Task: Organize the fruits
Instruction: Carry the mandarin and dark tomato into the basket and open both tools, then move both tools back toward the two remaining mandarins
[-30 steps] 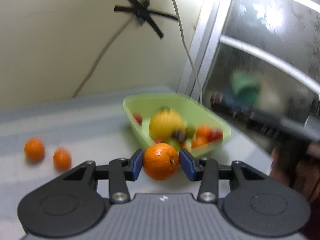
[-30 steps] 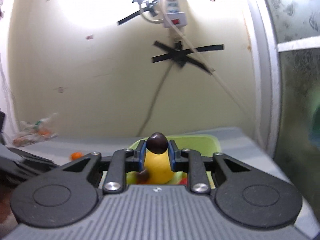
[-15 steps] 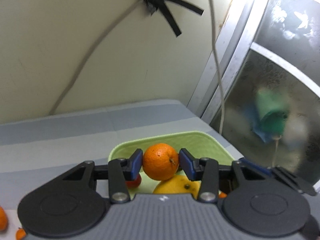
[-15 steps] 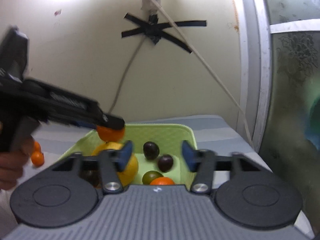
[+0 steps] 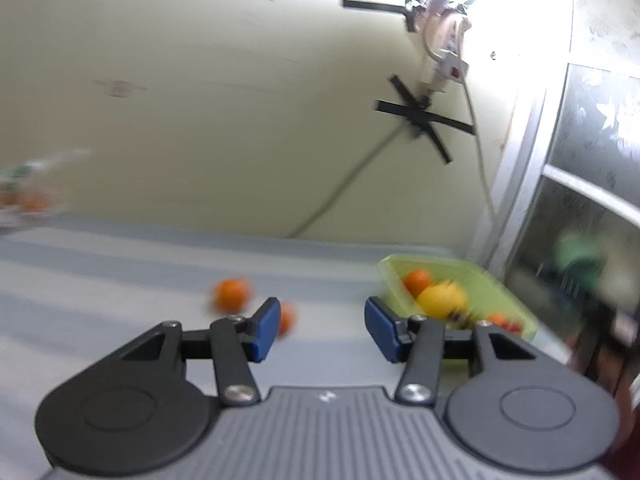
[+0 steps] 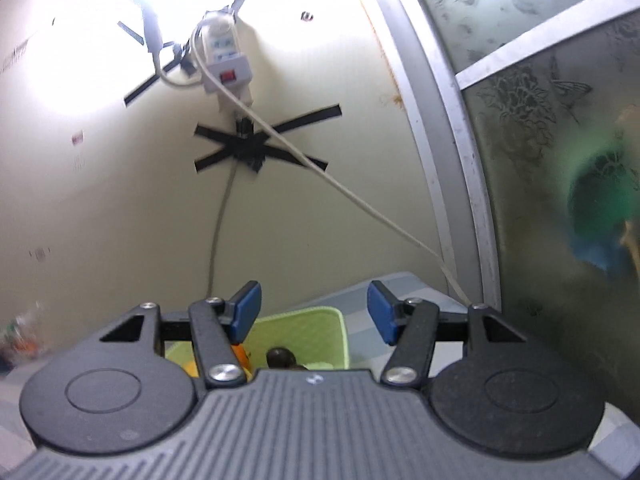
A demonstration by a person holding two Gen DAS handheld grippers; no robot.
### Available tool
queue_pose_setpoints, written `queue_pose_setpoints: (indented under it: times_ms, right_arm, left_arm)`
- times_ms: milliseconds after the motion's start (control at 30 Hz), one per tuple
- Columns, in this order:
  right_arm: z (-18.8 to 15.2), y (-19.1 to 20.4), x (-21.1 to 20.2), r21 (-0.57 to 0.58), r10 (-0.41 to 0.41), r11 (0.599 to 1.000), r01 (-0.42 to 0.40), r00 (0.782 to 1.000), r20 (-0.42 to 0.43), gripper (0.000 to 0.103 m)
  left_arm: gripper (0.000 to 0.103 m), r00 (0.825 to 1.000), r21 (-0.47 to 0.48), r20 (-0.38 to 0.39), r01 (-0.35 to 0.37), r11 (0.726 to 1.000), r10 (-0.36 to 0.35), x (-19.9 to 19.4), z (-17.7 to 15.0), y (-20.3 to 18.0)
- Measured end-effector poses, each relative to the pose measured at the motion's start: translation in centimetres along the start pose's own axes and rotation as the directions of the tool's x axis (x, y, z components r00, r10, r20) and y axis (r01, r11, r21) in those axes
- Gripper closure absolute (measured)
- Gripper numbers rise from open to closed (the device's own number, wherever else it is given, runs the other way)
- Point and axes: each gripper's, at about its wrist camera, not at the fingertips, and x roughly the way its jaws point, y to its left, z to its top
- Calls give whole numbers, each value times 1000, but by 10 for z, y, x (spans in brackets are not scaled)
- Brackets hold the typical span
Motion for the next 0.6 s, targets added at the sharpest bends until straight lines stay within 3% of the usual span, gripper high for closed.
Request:
queue_pose_setpoints:
  times_ms: [100, 200, 367, 500, 600]
  right_arm:
    - [2, 4, -10, -15, -1, 1000, 2, 999, 52, 42]
    - [-1, 15, -19, -75, -1, 997, 8, 995, 97, 42]
    - [-13, 39, -25, -234, -10, 971, 46, 988, 155, 42]
    - [-23, 55, -26, -352, -34, 931, 100, 982, 188, 42]
    - [-26, 59, -21, -396, -24, 914, 92, 985, 173, 42]
  left_arm:
    - [52, 994, 73, 9, -107, 992, 106, -41, -20, 13]
    - [48, 982, 90, 52, -186, 979, 181, -78, -32, 30]
    - [45, 946, 89, 92, -319, 943, 311, -117, -52, 56]
    - [43, 932, 40, 111, -351, 935, 345, -121, -58, 68]
    - [42, 930, 28, 116, -355, 934, 350, -111, -58, 68]
